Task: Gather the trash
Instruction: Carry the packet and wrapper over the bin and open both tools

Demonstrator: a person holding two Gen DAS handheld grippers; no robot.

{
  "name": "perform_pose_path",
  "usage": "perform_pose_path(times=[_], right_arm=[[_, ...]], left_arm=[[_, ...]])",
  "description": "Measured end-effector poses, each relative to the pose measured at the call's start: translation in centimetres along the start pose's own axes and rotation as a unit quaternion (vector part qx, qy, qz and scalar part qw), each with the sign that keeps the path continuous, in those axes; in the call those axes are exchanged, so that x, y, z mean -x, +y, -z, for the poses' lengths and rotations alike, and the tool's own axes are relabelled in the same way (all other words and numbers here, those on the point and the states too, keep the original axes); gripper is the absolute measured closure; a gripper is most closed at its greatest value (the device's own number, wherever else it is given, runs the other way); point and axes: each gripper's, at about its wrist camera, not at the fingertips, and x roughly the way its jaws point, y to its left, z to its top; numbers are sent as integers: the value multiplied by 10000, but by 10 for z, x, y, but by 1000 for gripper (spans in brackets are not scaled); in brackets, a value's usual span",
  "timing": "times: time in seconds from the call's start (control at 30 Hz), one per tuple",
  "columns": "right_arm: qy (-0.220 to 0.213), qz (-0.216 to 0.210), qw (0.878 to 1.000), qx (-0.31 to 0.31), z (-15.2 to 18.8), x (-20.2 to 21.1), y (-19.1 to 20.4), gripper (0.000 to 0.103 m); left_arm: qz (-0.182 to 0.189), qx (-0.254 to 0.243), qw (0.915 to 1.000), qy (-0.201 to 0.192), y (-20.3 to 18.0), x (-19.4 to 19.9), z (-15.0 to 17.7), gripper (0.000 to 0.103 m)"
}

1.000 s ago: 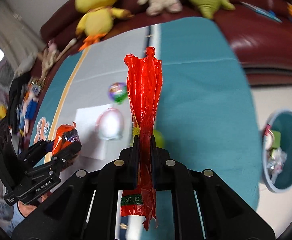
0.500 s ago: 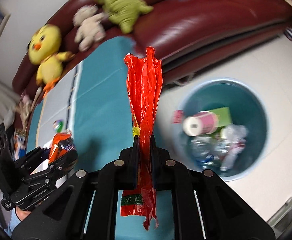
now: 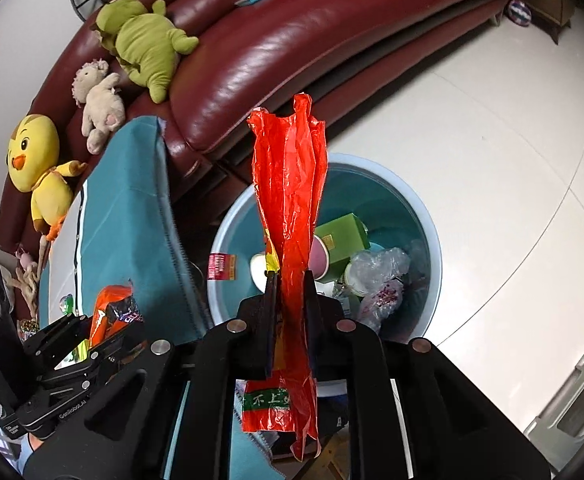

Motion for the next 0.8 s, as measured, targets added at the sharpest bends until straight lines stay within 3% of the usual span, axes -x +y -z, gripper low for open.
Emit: perform_pose_path(times=[0.07, 0.2, 0.27, 0.33, 0.8], right_arm=[[23, 5, 10000, -44, -1, -6, -1, 83], [40, 28, 9999, -121, -3, -12, -8, 59], [14, 103, 9998, -142, -4, -12, -11, 55], [-31, 115, 9998, -170, -4, -10, -15, 41], [-96, 404, 9989, -236, -4, 2, -26, 31]], left_arm=[[-2, -23, 10000, 42, -5, -6, -2, 61], [11, -40, 9999, 106, -6, -15, -7, 61], [27, -36, 9999, 133, -6, -20, -9, 61], [42, -32, 9999, 155, -7, -24, -9, 60], [165, -127, 9996, 214, -19, -36, -12, 60]])
